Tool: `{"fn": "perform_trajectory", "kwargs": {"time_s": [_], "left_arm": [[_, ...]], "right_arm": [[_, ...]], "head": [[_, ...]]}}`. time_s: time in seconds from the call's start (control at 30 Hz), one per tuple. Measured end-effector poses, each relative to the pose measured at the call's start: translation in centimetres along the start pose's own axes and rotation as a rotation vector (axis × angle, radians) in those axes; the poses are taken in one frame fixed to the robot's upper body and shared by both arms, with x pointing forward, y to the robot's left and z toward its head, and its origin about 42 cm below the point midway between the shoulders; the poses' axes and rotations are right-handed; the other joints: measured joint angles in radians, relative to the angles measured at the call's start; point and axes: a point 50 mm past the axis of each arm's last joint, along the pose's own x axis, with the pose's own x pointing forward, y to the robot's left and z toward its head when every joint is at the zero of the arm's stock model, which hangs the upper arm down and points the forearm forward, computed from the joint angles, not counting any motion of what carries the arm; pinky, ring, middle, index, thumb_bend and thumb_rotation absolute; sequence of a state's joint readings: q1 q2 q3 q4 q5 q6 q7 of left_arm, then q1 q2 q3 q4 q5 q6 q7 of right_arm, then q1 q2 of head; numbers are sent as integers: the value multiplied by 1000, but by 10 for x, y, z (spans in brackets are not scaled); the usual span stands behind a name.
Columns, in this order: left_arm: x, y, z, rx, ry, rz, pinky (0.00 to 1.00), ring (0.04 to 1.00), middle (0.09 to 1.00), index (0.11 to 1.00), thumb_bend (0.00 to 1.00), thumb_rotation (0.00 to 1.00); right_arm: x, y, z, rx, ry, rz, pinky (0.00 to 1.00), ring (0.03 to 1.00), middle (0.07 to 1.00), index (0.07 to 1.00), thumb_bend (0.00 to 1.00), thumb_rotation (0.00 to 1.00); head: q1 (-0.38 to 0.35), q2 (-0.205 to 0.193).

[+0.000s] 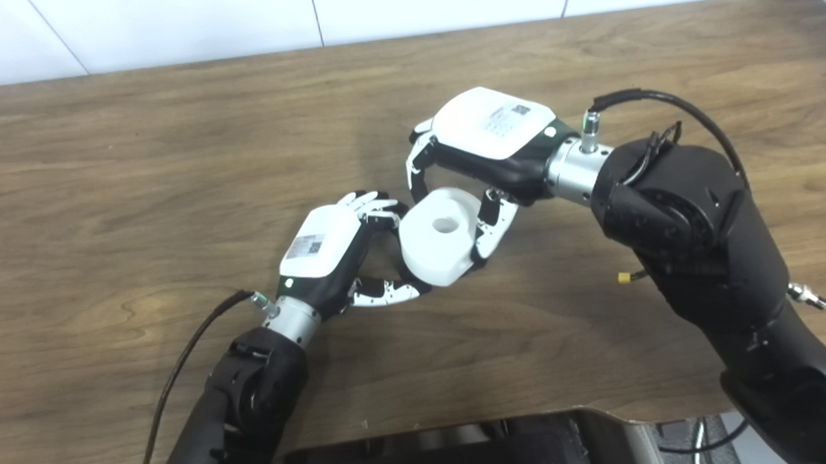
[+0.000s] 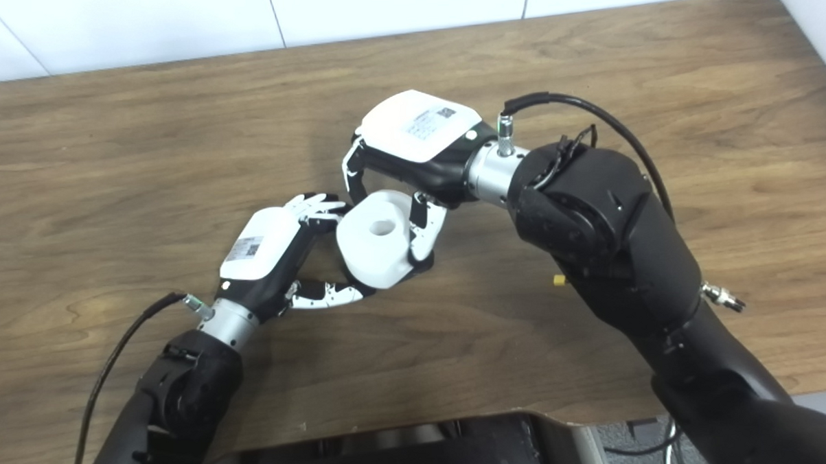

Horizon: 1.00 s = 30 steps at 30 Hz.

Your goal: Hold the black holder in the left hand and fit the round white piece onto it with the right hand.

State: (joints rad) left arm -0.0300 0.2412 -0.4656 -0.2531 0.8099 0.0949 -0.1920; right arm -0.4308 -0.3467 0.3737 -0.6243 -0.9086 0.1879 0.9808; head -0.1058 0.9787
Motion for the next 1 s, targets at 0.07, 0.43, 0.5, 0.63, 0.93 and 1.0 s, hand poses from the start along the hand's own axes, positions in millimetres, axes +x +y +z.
{"fn": "perform_trajectory", "kwargs": {"time_s": [0.07, 0.43, 0.5, 0.63, 0.93, 1.0], "left_arm": [[0, 0, 0, 9, 0, 1, 906, 879, 818, 610, 725, 122], [2, 4, 4, 44, -1, -21, 906, 889, 843, 805, 982, 314], [3, 5, 4, 44, 0, -26, 913, 895, 847, 825, 998, 313], [3, 6, 5, 37, 7, -33, 919, 900, 862, 878, 1000, 323], [3, 10, 6, 32, 15, -67, 938, 926, 896, 938, 1000, 363], [3, 12, 5, 22, 15, -74, 931, 926, 904, 947, 1000, 363]], "right_arm": [[0, 1, 0, 1, 1, 3, 784, 877, 751, 584, 985, 303], [-1, 1, -2, 15, 2, 8, 807, 895, 806, 681, 1000, 318], [-1, 1, -2, 16, 4, 15, 829, 907, 824, 702, 1000, 319], [-1, -1, -2, 9, 7, 36, 858, 924, 857, 739, 1000, 332], [0, -4, -3, 5, 19, 81, 892, 959, 907, 793, 1000, 349], [0, -7, -3, 2, 24, 90, 900, 966, 916, 806, 1000, 366]], "head": [[-2, 0], [-8, -2], [-8, -2], [-8, -3], [-3, -14], [-3, -12]]}}
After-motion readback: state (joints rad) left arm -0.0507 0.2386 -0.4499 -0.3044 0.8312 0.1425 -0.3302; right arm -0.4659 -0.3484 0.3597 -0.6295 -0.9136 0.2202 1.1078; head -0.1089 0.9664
